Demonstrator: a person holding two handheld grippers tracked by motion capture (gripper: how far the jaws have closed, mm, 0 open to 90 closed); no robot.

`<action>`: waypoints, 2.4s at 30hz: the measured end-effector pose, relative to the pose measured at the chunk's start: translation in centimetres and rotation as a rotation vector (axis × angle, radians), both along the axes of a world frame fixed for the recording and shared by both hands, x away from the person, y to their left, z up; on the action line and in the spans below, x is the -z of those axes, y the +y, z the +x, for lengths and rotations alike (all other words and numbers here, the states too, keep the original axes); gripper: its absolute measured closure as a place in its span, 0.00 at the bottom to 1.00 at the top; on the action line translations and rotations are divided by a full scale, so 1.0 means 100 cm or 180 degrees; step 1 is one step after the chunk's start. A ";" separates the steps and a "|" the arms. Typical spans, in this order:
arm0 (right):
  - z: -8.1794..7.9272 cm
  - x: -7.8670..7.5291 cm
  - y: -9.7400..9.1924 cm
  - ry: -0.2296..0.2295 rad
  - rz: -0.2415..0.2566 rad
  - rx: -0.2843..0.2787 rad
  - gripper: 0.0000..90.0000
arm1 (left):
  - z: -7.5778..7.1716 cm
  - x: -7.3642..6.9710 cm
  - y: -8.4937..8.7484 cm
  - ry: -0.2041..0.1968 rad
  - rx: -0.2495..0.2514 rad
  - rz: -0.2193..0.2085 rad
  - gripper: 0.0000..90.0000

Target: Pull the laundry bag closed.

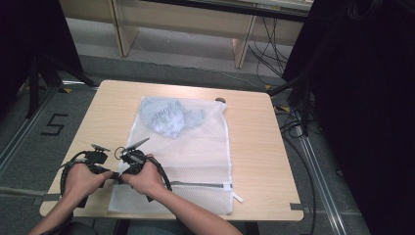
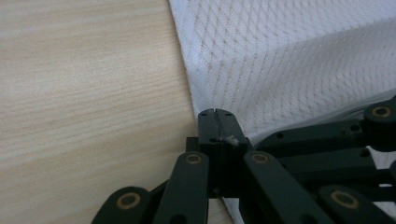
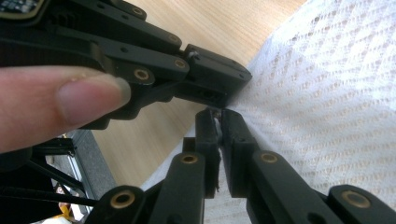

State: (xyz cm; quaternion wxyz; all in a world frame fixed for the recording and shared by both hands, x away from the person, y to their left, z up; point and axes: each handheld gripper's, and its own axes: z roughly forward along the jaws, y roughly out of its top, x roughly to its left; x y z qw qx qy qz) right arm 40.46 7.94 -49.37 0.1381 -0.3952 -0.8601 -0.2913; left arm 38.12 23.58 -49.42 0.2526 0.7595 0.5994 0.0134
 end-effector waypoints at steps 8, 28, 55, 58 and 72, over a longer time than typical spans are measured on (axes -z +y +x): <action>-0.001 -0.005 -0.006 -0.0002 -0.0072 0.0047 0.97 | -0.001 0.000 -0.002 -0.0057 0.0049 0.0066 1.00; -0.002 -0.012 -0.021 -0.0051 -0.0109 0.0045 0.97 | -0.002 0.000 -0.002 -0.0061 0.0044 0.0061 1.00; -0.006 -0.022 -0.040 -0.0263 -0.0204 0.0057 0.97 | -0.001 0.000 0.000 -0.0041 0.0054 0.0041 1.00; -0.006 -0.022 -0.042 -0.0272 -0.0205 0.0064 0.97 | -0.001 0.000 0.000 -0.0041 0.0049 0.0033 1.00; -0.006 -0.027 -0.051 -0.0211 -0.0222 0.0140 0.97 | -0.001 0.000 0.000 -0.0028 0.0051 0.0026 1.00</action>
